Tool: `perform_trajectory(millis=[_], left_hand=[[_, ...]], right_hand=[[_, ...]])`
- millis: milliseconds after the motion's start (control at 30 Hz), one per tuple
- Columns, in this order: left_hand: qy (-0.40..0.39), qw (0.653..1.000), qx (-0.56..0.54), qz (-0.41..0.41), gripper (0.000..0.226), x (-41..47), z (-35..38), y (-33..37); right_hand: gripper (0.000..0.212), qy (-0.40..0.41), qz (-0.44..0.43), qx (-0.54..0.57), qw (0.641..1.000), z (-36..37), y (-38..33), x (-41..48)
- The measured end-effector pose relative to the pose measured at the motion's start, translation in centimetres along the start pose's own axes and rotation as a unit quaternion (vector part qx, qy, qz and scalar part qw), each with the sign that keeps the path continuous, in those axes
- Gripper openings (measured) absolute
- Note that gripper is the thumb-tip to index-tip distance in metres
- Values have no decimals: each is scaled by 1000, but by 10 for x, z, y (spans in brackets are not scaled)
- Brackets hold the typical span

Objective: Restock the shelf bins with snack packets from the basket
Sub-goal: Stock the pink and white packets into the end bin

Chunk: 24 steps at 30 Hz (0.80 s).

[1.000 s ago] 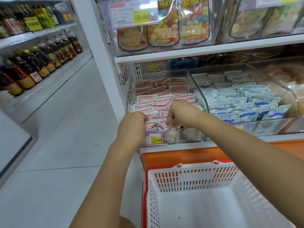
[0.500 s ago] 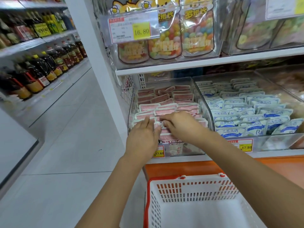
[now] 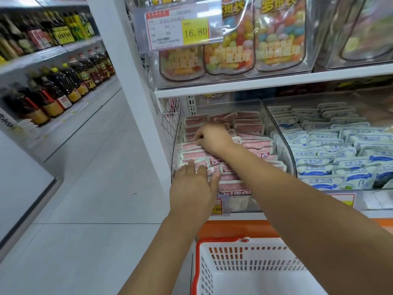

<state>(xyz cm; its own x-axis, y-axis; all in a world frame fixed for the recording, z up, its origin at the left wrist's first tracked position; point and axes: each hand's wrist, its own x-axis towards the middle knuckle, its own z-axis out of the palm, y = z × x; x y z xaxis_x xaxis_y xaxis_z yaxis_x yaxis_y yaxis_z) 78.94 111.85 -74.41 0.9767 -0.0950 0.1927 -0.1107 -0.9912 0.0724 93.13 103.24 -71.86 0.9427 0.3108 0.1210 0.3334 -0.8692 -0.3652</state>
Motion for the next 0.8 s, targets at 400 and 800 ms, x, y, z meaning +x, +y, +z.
perform_trajectory(millis=[400,800], left_hand=[[-18,988,-139,-65,51,54,2,-6],[-123,986,-110,-28,60,111,11,2]], right_hand=[[32,-5,-39,-7,999,-1,2,-7],[29,79,16,-35,996,-7,50,16]])
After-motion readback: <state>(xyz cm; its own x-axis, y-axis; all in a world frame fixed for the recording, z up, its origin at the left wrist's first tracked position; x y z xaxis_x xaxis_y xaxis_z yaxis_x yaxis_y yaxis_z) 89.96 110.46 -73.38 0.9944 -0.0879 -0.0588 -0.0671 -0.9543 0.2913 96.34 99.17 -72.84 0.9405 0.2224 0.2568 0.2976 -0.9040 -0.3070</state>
